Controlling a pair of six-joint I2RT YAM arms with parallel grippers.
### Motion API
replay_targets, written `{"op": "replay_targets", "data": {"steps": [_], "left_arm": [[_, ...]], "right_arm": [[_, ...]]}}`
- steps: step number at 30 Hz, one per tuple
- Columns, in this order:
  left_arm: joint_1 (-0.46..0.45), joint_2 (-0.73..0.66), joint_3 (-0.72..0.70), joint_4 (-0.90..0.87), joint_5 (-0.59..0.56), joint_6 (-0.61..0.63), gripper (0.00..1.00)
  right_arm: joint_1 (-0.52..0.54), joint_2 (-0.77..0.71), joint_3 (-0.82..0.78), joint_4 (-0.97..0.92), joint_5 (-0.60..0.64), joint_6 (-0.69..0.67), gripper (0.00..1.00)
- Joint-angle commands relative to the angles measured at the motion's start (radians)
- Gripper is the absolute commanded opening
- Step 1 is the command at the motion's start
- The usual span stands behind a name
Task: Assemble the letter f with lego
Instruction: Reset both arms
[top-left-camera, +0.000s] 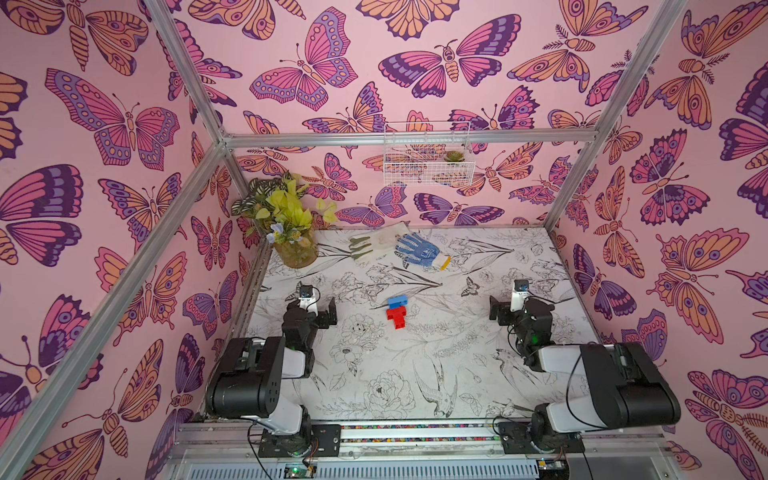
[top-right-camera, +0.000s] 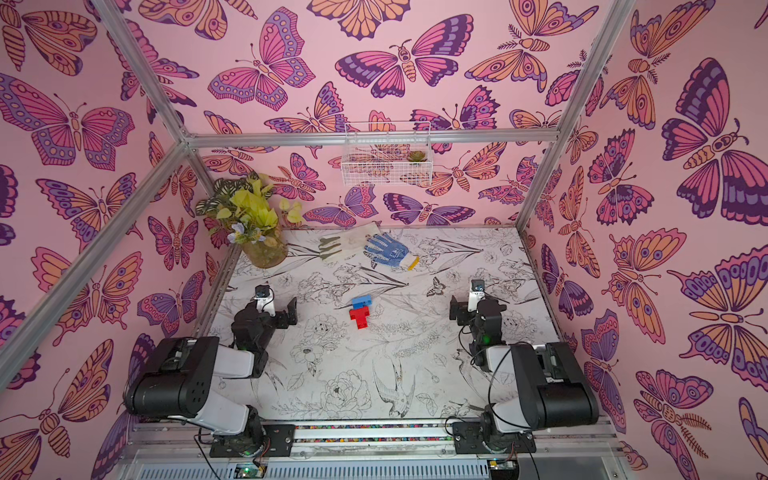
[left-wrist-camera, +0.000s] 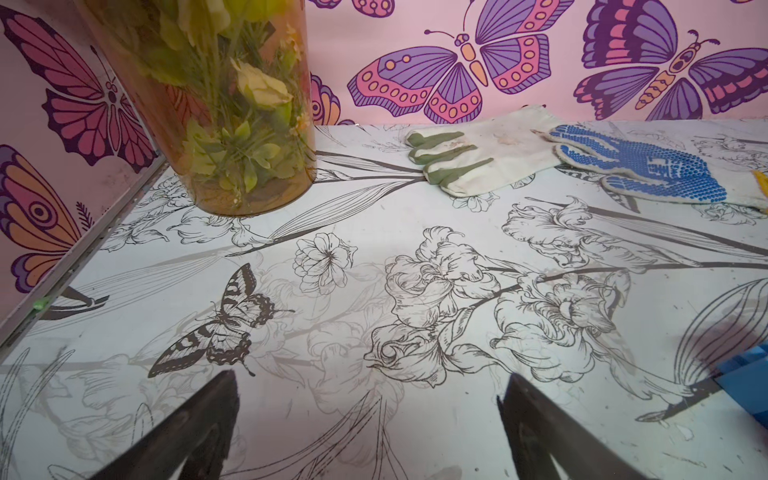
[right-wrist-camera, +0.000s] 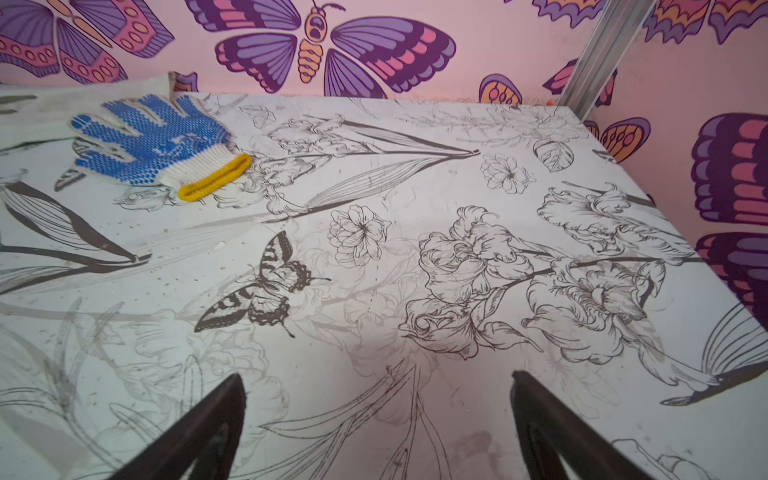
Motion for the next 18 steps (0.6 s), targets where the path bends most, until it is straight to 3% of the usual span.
{"op": "replay_targets", "data": {"steps": [1, 3, 5, 10, 18], "left_arm": [[0.006, -0.009, 0.034, -0.062, -0.028, -0.009, 1.00], [0.007, -0.005, 0.048, -0.083, -0.025, -0.004, 1.00], [0.006, -0.008, 0.065, -0.119, -0.054, -0.015, 1.00], [-0.009, -0.006, 0.114, -0.180, -0.109, -0.012, 1.00], [-0.011, -0.003, 0.120, -0.189, -0.106, -0.014, 1.00]], "right_arm": [[-0.006, 0.013, 0.032, 0.068, 0.035, -0.001, 0.99], [-0.008, -0.019, 0.071, -0.068, 0.039, 0.003, 0.99], [-0.010, 0.010, 0.065, -0.009, 0.051, 0.010, 0.99], [-0.016, -0.002, 0.087, -0.071, 0.051, 0.019, 0.99], [-0.025, -0.006, 0.094, -0.090, 0.042, 0.023, 0.99]]}}
